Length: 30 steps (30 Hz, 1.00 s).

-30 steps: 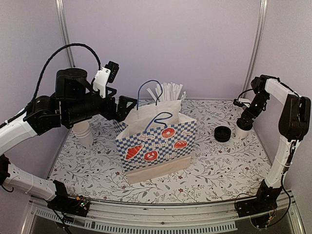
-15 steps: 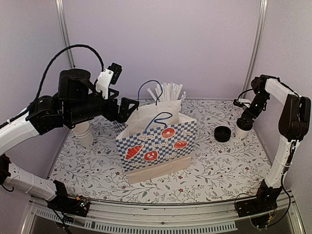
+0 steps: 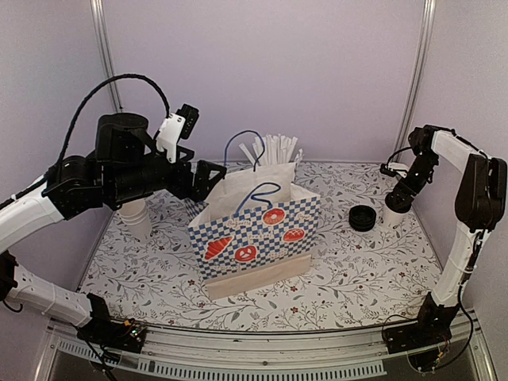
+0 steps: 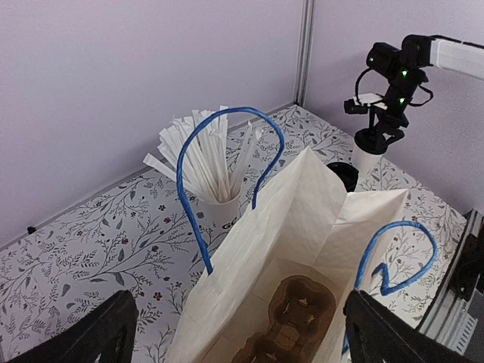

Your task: Pack the takeout coffee

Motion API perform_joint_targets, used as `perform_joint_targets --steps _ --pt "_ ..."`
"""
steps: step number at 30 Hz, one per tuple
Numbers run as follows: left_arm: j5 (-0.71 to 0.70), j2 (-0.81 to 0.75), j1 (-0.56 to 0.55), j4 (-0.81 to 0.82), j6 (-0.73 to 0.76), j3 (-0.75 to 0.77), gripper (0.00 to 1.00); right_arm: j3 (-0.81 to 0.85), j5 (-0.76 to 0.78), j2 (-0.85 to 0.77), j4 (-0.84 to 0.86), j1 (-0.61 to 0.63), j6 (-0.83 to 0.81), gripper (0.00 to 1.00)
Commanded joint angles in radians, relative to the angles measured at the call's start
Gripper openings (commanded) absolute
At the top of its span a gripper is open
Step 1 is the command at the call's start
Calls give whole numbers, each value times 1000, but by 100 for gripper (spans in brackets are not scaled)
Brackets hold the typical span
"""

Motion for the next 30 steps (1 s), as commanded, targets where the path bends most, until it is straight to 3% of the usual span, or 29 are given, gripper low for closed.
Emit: perform_joint_targets --steps 1,15,22,30 --pt "10 3 12 -9 -9 24 98 -28 15 -17 -21 13 17 72" --pt "-10 78 19 -14 41 101 99 -170 -154 -290 -110 150 44 71" --pt "-1 107 27 -13 43 115 99 -330 -216 -409 -115 341 14 71" --pt "6 116 33 -12 30 109 99 -352 -286 -419 -73 517 27 70"
